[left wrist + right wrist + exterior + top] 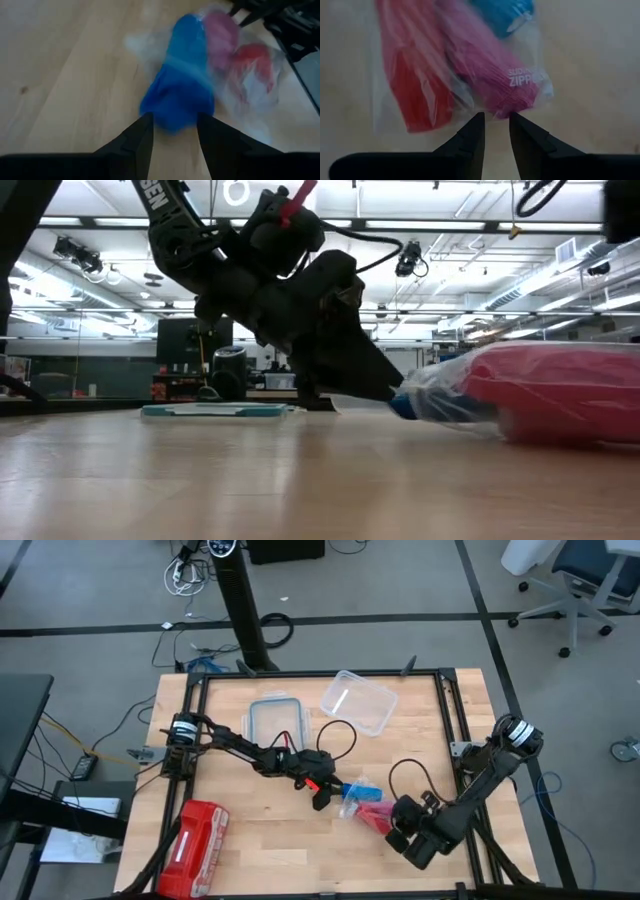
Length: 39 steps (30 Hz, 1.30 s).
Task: Roll bandage
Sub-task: Put the blue bandage into the transparent zip bag
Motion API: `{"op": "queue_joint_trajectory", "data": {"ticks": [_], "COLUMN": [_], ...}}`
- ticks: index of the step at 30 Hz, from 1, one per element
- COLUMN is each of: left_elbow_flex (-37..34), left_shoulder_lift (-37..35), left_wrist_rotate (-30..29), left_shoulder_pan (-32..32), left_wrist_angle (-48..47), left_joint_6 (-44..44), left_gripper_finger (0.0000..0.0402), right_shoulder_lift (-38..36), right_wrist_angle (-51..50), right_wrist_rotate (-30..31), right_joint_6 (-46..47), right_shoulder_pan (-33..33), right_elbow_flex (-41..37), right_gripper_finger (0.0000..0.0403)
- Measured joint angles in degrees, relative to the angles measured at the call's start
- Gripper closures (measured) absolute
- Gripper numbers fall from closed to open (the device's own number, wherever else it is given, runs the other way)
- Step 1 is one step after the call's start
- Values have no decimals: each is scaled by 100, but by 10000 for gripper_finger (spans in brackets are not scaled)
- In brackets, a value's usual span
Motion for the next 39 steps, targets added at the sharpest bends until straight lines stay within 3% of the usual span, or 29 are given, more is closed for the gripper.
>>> {"op": "queue_joint_trajectory", "data": {"ticks": [10, 16, 23, 33, 39], "left_elbow_flex": [0, -8, 7, 9, 9], "left_shoulder_lift": [0, 0, 2, 2, 2], "left_wrist_rotate": [350, 626, 1322, 1133, 374], "left_shoulder_pan": [51, 40, 38, -222, -407], "left_wrist_angle": [33, 45, 838, 808, 500], "left_joint_6": [-146, -112, -31, 2377, 3214], "left_gripper_finger": [245, 245, 245, 245, 245], "right_shoulder_lift": [170, 165, 122, 45, 45], "right_wrist_angle": [-2, 337, 389, 503, 453], "right_wrist_rotate": [547, 451, 503, 454, 427], "right_joint_6": [-918, -1731, -1947, -2235, -2277], "right_shoulder_pan": [-563, -936, -1192, -1207, -1207], "right_elbow_flex": [-159, -192, -192, -188, -188], "right_gripper_finger": [321, 321, 321, 321, 321]}}
